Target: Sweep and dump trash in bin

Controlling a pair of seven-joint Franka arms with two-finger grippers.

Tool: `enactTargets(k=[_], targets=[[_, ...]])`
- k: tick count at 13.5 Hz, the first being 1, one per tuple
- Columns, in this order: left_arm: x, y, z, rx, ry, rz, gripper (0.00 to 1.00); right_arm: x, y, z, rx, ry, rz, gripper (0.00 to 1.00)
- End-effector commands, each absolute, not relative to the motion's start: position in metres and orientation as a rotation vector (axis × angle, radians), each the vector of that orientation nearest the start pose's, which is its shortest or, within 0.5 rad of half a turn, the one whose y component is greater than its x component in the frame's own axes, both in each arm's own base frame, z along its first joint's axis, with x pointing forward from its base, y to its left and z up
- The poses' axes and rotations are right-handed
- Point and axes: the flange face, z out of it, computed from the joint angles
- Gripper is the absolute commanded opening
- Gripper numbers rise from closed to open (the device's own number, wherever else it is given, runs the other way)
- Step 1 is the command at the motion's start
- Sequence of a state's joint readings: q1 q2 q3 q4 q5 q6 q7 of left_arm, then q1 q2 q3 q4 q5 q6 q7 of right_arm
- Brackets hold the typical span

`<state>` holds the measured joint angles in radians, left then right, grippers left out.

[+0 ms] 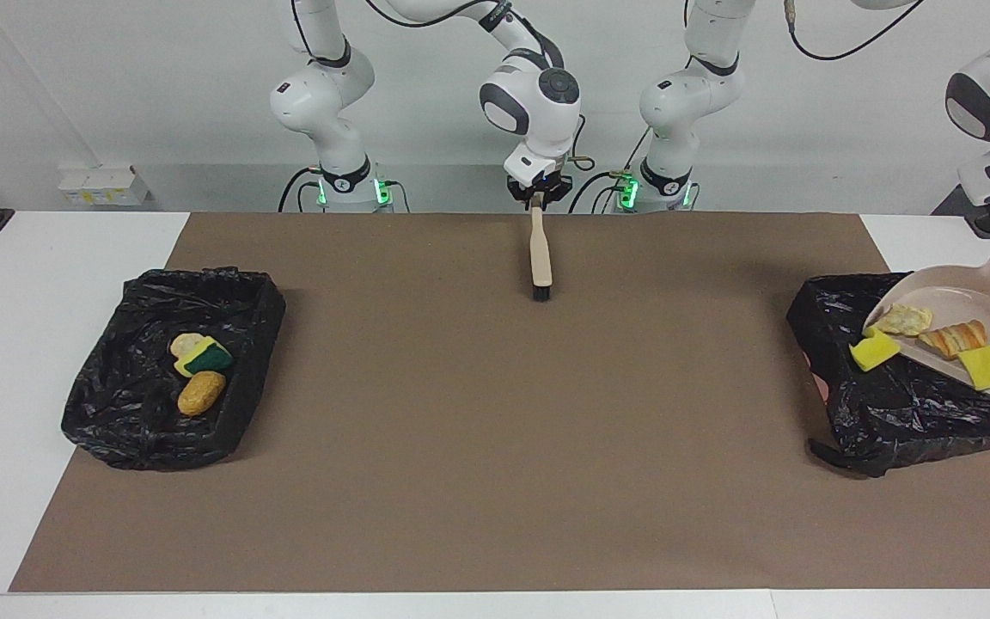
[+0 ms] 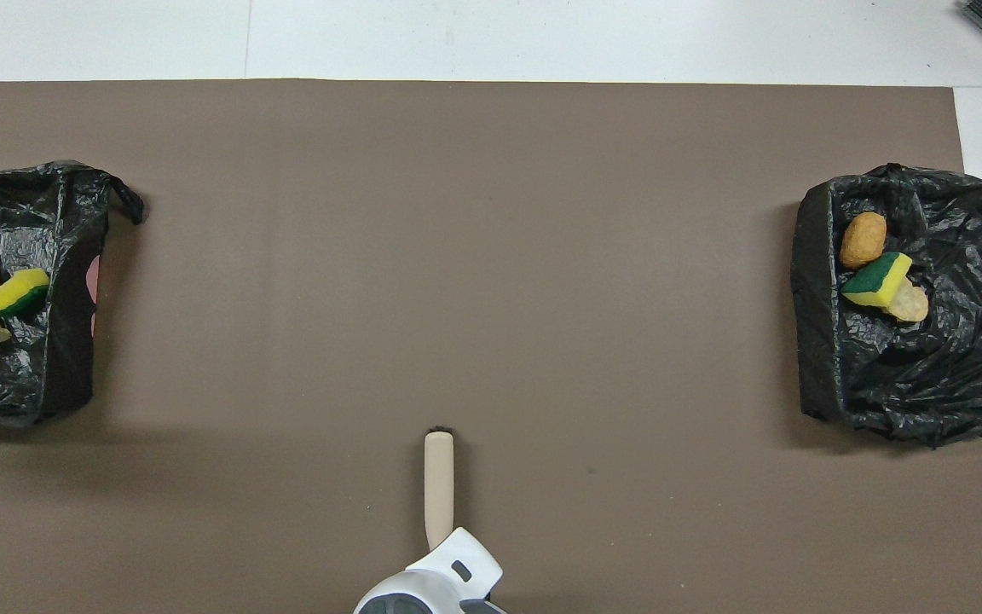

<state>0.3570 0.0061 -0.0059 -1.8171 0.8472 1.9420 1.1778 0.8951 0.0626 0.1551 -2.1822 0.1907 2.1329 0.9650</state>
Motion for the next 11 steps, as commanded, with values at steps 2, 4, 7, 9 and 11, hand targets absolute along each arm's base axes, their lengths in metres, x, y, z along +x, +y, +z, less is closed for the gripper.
enactTargets(k=[2, 4, 7, 9, 11], targets=[[0.54, 0.246, 0.599, -1.944, 1.32, 0.692, 0.0, 0.3, 0.435, 0.4, -3.068, 0.115, 0.231, 0.46], [0.545, 0.236, 0.614, -1.899, 1.315, 0.707, 0.0, 0.322, 0.394, 0.434, -3.078, 0.085, 0.246, 0.46], [0.544, 0.232, 0.646, -1.861, 1.348, 0.72, 0.0, 0.351, 0.328, 0.473, -3.1, 0.155, 0.256, 0.47], [0.544, 0.216, 0.648, -1.994, 1.38, 0.565, 0.0, 0.377, 0.285, 0.496, -3.083, 0.244, 0.24, 0.57], [0.542, 0.215, 0.648, -2.281, 1.372, 0.262, 0.0, 0.41, 0.231, 0.524, -3.056, 0.412, 0.219, 0.69]])
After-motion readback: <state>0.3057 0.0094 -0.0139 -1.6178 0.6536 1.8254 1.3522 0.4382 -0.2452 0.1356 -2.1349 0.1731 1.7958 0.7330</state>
